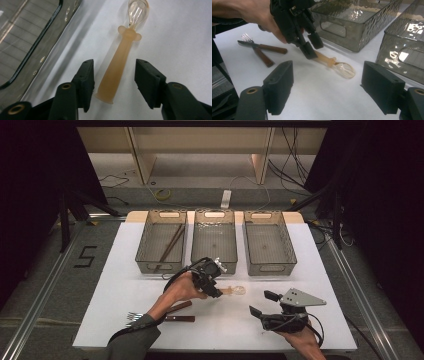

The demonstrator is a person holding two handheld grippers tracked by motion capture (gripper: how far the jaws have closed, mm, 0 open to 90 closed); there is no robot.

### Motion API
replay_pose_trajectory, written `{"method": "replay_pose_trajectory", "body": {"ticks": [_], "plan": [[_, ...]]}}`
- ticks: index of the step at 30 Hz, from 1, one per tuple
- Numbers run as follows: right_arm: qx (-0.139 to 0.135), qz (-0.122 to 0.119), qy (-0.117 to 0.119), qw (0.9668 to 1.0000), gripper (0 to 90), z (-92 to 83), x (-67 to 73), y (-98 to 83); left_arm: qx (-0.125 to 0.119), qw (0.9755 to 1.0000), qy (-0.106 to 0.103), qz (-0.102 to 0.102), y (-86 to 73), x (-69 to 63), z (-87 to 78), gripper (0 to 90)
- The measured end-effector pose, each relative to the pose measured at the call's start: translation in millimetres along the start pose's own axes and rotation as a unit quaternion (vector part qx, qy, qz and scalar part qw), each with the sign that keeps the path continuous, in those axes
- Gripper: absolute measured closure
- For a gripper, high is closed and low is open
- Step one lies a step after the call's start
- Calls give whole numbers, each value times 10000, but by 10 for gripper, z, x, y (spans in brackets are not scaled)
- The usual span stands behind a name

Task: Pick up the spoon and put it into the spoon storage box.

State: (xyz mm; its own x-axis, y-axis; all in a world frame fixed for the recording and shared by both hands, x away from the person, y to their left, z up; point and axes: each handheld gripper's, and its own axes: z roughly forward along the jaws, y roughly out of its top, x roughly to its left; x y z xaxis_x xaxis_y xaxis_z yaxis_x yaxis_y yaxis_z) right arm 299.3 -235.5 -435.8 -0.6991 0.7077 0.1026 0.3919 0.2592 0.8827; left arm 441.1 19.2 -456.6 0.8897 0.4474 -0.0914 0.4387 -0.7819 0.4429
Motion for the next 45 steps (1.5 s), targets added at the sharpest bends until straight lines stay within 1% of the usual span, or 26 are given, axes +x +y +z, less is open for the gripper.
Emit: {"method": "replay_pose_trajectory", "body": {"ticks": [2,3,6,8,10,14,16,17,19,20,26,29,31,35,36,39,41,43,44,45], "plan": [[3,4,1,10000,265,2,-2,-1,39,10000,1,-13,2,-3,17,527],[0,11,1,10000,265,2,-2,-1,45,10000,-8,22,1,5,32,535],[5,17,6,10000,265,2,-4,-1,130,9999,-18,38,1,11,66,574],[10,14,9,10000,265,4,-4,-2,177,9998,9,84,2,7,81,589],[11,12,15,10000,265,5,-5,-2,173,9998,46,109,3,-1,84,596],[9,15,10,10000,264,4,-7,-2,170,9995,165,199,-3,-26,87,644],[15,15,6,10000,265,4,-9,-2,248,9988,222,352,4,-45,84,665],[24,6,5,10000,264,5,-9,-3,275,9983,237,464,8,-58,85,674],[30,11,-5,10000,265,7,-4,-3,255,9982,225,501,6,-71,88,701],[27,9,-8,10000,265,8,-2,-3,270,9978,231,559,4,-75,85,715],[25,3,-5,10000,265,2,-4,-1,245,9967,236,734,-5,-86,82,733],[13,-5,-7,10000,265,5,-2,-2,235,9968,211,741,-10,-79,76,735],[19,-16,-12,10000,265,2,1,0,198,9970,217,715,-16,-80,73,736],[11,-25,-10,10000,265,-4,3,3,122,9977,146,648,-29,-63,36,737],[10,-22,-11,10000,265,-7,4,4,84,9980,136,614,-28,-62,21,737],[11,-27,-7,10000,265,-10,1,4,-10,9982,85,601,-9,-73,-51,738],[4,-34,-13,10000,265,-10,1,4,-48,9980,96,630,10,-82,-102,738],[4,-31,-18,10000,265,-11,1,4,-110,9982,79,583,20,-94,-146,738],[7,-33,-19,10000,265,-11,2,4,-110,9981,72,608,23,-93,-167,738],[8,-35,-19,10000,265,-10,3,5,-132,9982,59,588,23,-97,-183,738]]}}
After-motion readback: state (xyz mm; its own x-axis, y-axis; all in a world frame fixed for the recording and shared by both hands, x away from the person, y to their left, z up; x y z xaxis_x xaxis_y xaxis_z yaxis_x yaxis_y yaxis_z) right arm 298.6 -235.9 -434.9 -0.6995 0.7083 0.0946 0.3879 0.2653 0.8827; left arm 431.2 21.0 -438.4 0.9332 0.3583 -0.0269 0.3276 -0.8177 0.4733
